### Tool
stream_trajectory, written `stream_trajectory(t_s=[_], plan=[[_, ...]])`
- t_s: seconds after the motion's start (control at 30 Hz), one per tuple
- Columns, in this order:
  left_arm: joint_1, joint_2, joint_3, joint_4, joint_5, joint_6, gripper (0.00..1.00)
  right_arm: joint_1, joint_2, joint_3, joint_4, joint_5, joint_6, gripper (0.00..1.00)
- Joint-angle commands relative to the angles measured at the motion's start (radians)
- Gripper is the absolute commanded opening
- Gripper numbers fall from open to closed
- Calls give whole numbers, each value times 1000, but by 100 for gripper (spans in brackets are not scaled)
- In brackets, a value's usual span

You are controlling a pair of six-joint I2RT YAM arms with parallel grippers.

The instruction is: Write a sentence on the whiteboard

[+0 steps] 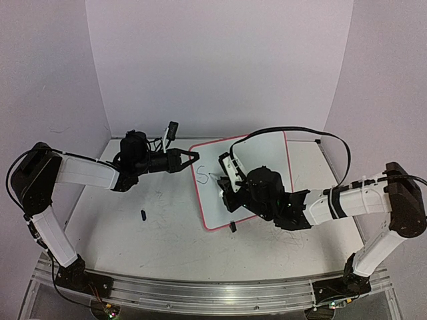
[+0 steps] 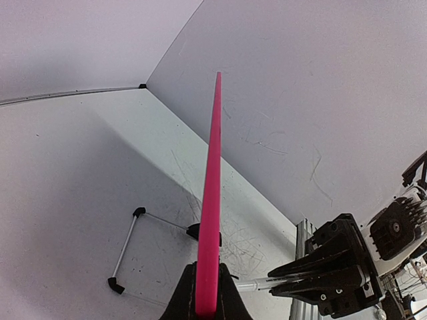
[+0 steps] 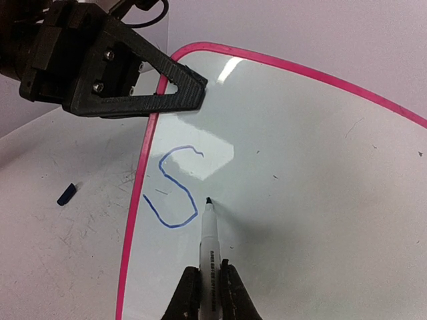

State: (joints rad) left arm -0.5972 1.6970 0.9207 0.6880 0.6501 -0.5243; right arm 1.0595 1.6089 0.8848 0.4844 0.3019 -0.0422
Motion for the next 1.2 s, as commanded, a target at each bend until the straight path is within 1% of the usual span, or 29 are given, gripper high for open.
stream_trajectory(t_s=[0.0, 0.5, 1.17], plan=[[-22, -11, 5, -56, 8, 39, 0, 6, 2, -16, -23, 19, 26, 0], [-21, -12, 5, -55, 10, 38, 0, 29, -10, -47, -32, 33, 79, 0], [-25, -12, 5, -56, 11, 37, 0, 22, 14, 1, 5, 68, 57, 0]])
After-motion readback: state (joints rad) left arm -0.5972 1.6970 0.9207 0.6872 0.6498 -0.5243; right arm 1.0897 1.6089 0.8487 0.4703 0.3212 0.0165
